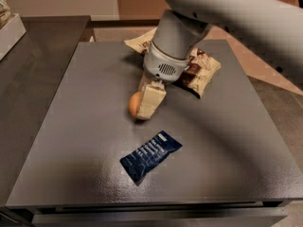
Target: Move orange near rxbar blueberry
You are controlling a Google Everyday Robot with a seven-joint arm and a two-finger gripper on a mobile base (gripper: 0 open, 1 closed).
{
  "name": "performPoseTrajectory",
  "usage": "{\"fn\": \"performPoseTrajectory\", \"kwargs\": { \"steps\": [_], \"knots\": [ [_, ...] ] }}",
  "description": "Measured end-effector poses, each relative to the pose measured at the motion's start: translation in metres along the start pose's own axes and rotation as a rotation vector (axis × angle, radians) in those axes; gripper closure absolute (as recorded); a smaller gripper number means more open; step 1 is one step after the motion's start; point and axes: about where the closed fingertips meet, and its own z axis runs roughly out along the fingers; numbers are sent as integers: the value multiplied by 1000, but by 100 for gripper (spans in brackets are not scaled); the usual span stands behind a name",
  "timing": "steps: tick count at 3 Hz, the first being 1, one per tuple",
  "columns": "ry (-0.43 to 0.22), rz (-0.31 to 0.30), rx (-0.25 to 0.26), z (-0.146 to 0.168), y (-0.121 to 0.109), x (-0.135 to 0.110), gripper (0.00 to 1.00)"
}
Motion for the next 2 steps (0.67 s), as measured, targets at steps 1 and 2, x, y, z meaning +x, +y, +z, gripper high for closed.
{"fn": "performPoseTrajectory", "kwargs": {
  "steps": [1,2],
  "knots": [
    [15,7,-2,2,14,14,82],
    [26,25,1,7,20,25,58]
  ]
}}
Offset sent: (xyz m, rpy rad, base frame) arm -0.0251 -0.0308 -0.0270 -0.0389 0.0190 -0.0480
